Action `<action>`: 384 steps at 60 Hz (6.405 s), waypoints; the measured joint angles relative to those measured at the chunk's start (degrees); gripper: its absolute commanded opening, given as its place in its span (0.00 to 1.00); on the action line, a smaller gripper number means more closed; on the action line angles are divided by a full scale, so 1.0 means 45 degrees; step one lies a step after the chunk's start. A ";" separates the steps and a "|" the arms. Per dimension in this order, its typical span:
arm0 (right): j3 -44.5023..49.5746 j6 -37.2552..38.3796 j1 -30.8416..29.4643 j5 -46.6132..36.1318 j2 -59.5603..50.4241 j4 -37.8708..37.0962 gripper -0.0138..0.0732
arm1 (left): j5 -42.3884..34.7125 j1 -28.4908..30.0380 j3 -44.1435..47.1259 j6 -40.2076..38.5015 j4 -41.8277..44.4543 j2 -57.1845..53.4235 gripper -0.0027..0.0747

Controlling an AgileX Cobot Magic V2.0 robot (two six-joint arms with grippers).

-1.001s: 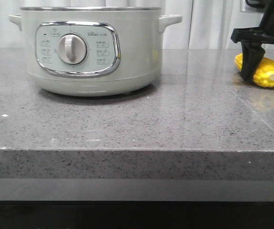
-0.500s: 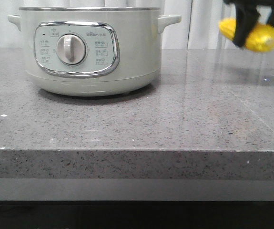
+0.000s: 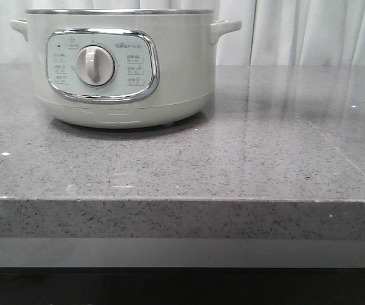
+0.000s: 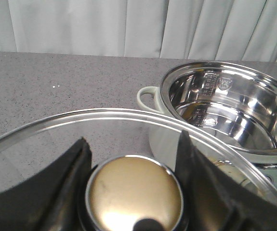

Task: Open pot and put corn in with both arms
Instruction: 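Lower the corn cob into the open pot with the right gripper, then open the right gripper and withdraw it from the pot, then lower the glass lid onto the pot with the left gripper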

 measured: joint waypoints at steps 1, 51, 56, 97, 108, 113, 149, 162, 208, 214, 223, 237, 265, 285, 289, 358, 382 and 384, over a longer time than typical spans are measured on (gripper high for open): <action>0.0000 0.0000 0.0101 -0.0072 0.0000 0.0034 0.57 | 0.0000 0.0000 0.0000 0.0000 0.0000 0.0000 0.32; -0.0008 -0.0048 0.1880 -0.2033 0.2660 0.0279 0.61 | 0.0000 0.0000 0.0000 0.0000 0.0000 0.0000 0.32; -0.0008 -0.0048 0.1880 -0.2033 0.2772 0.0279 0.69 | 0.0000 0.0000 0.0000 0.0000 0.0000 0.0000 0.32; -0.0008 -0.0048 0.1880 -0.1778 0.2303 0.0279 0.85 | 0.0000 0.0000 0.0000 0.0000 0.0000 0.0000 0.32; 0.0859 -0.0048 0.1880 -0.1862 0.0591 0.0305 0.85 | 0.0000 0.0000 0.0000 0.0000 0.0000 0.0000 0.32; 0.2227 -0.0057 0.1880 -0.2490 -0.0682 0.0305 0.85 | 0.0000 0.0000 0.0000 0.0000 0.0000 0.0000 0.32; 1.2374 -0.0057 0.1880 -0.7980 -0.9148 -0.0239 0.85 | 0.0000 0.0000 0.0000 0.0000 0.0000 0.0000 0.32; 1.4209 -0.0076 0.1880 -0.8925 -1.0927 -0.0239 0.85 | 0.0000 0.0000 0.0000 0.0000 0.0000 0.0000 0.32; 1.4943 -0.0076 0.1880 -0.9464 -1.1551 -0.0239 0.85 | 0.0000 0.0000 0.0000 0.0000 0.0000 0.0000 0.32; 1.4943 -0.0076 0.1880 -0.9464 -1.1551 -0.0239 0.85 | 0.0000 0.0000 0.0000 0.0000 0.0000 0.0000 0.32; 1.4943 -0.0076 0.1880 -0.9464 -1.1551 -0.0239 0.85 | -0.0109 0.0000 0.0000 0.0000 -0.0036 0.0000 0.32; 1.4943 -0.0076 0.1880 -0.9464 -1.1551 -0.0239 0.85 | -0.1557 -0.0132 0.0000 0.0000 -0.0932 0.0408 0.32; 1.4943 -0.0076 0.1880 -0.9464 -1.1551 -0.0239 0.85 | -0.3884 -0.3480 -0.1797 0.0000 -0.0925 0.4578 0.32; 1.4943 -0.0076 0.1880 -0.9464 -1.1551 -0.0239 0.85 | -0.5042 -0.4703 -0.4013 0.0000 -0.0636 0.8387 0.32; 1.4943 -0.0076 0.1880 -0.9464 -1.1551 -0.0239 0.85 | -0.5042 -0.4702 -0.4515 0.0000 -0.0607 0.9086 0.32; 1.4943 -0.0076 0.1880 -0.9464 -1.1551 -0.0239 0.85 | -0.6773 -0.4702 -0.6340 0.0000 -0.0116 1.2817 0.32; 1.4943 -0.0076 0.1880 -0.9473 -1.1551 -0.0239 0.85 | -0.7023 -0.4727 -0.6390 0.0000 -0.0090 1.3034 0.32; 1.4943 -0.0076 0.1880 -0.9473 -1.1551 -0.0239 0.85 | -0.7023 -0.4758 -0.6390 0.0000 -0.0090 1.3034 0.32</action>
